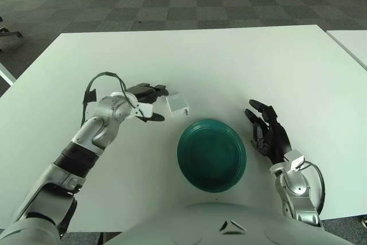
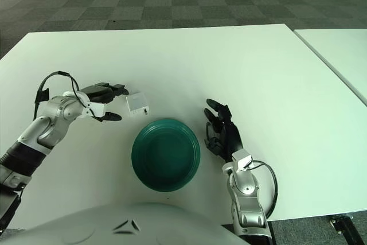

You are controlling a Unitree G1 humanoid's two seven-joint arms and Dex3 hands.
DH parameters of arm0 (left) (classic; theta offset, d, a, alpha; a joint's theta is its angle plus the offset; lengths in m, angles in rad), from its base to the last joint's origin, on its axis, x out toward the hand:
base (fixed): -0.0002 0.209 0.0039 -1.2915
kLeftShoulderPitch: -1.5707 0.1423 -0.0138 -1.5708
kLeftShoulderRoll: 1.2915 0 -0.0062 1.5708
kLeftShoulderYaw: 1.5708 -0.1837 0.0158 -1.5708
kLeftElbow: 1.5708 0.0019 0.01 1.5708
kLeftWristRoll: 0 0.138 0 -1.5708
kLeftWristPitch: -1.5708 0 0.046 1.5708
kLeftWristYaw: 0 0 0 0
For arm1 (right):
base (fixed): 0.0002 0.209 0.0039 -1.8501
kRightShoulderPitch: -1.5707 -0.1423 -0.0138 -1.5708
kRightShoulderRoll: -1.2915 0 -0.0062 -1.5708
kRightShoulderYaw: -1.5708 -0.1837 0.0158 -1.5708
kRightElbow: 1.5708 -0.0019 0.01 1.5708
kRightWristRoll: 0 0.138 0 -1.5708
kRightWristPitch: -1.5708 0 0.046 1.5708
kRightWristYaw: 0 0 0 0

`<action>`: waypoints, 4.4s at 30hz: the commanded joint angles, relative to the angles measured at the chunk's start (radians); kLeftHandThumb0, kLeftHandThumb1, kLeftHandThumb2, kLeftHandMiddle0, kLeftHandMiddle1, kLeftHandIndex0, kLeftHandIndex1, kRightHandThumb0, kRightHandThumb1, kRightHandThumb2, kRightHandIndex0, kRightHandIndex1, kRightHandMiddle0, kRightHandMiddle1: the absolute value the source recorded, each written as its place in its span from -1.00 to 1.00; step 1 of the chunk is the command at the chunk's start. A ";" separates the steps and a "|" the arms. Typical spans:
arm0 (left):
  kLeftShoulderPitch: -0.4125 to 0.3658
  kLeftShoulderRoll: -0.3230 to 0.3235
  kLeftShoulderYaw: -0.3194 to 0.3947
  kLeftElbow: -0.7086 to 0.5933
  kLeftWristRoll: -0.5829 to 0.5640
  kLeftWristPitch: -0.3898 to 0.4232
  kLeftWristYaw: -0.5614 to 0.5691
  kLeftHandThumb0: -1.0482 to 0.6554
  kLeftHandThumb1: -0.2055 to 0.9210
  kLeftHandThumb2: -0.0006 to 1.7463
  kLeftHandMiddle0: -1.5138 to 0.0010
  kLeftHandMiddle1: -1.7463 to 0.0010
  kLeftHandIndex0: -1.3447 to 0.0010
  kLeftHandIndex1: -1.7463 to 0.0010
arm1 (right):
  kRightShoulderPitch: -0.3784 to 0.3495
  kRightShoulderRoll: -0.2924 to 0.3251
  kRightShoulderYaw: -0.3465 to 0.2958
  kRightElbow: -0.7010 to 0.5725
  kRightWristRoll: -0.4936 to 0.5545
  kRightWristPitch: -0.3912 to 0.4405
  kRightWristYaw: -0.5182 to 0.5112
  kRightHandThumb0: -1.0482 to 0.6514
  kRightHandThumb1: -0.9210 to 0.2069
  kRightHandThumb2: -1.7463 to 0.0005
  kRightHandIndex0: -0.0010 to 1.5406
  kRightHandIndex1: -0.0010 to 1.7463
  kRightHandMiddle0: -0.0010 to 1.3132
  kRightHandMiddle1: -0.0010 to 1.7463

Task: Put the charger into the plate.

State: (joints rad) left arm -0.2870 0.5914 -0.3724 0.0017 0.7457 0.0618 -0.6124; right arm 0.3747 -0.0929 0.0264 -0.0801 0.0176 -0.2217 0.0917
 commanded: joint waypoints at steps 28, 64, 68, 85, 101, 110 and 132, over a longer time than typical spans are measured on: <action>-0.005 -0.162 -0.065 -0.086 0.229 0.354 0.018 -1.00 1.00 -0.27 1.00 1.00 1.00 0.20 | 0.049 0.005 0.011 0.076 -0.011 0.054 0.002 -0.69 -1.00 0.09 -0.54 -0.94 -1.00 -0.28; 0.000 -0.241 -0.121 -0.159 0.300 0.472 -0.085 -1.00 1.00 -0.14 0.98 0.99 1.00 0.06 | 0.063 0.017 0.029 0.064 -0.026 0.053 -0.012 -0.72 -1.00 0.08 -0.54 -0.95 -1.00 -0.22; 0.002 -0.243 -0.129 -0.154 0.299 0.468 -0.084 -1.00 1.00 -0.14 0.97 0.99 1.00 0.07 | 0.068 0.018 0.032 0.063 -0.024 0.051 -0.015 -0.71 -1.00 0.09 -0.54 -0.95 -1.00 -0.21; 0.045 -0.253 -0.187 -0.082 0.343 0.464 -0.005 -1.00 1.00 -0.17 0.93 0.98 1.00 -0.09 | 0.088 0.020 0.038 0.049 -0.023 0.058 -0.028 -0.69 -1.00 0.07 -0.55 -0.96 -1.00 -0.21; 0.059 -0.265 -0.217 0.048 0.356 0.442 0.079 -1.00 1.00 -0.21 0.91 0.98 1.00 0.02 | 0.095 0.028 0.034 0.055 -0.017 0.040 -0.026 -0.67 -1.00 0.11 -0.56 -0.97 -1.00 -0.20; 0.070 -0.272 -0.202 0.217 0.306 0.361 0.251 -1.00 1.00 -0.31 0.78 0.68 1.00 -0.42 | 0.099 0.022 0.028 0.049 -0.012 0.052 -0.021 -0.67 -1.00 0.11 -0.56 -0.97 -1.00 -0.20; 0.109 -0.326 -0.101 0.287 0.142 0.241 0.613 0.22 -0.28 0.52 -0.11 -0.55 0.21 -1.00 | 0.073 0.023 0.000 0.098 0.012 0.020 -0.007 -0.66 -1.00 0.12 -0.53 -0.96 -1.00 -0.17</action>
State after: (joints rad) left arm -0.2509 0.2564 -0.4679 0.2468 0.9208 0.3071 0.0154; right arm 0.4108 -0.0677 0.0342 -0.0770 0.0244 -0.2717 0.0806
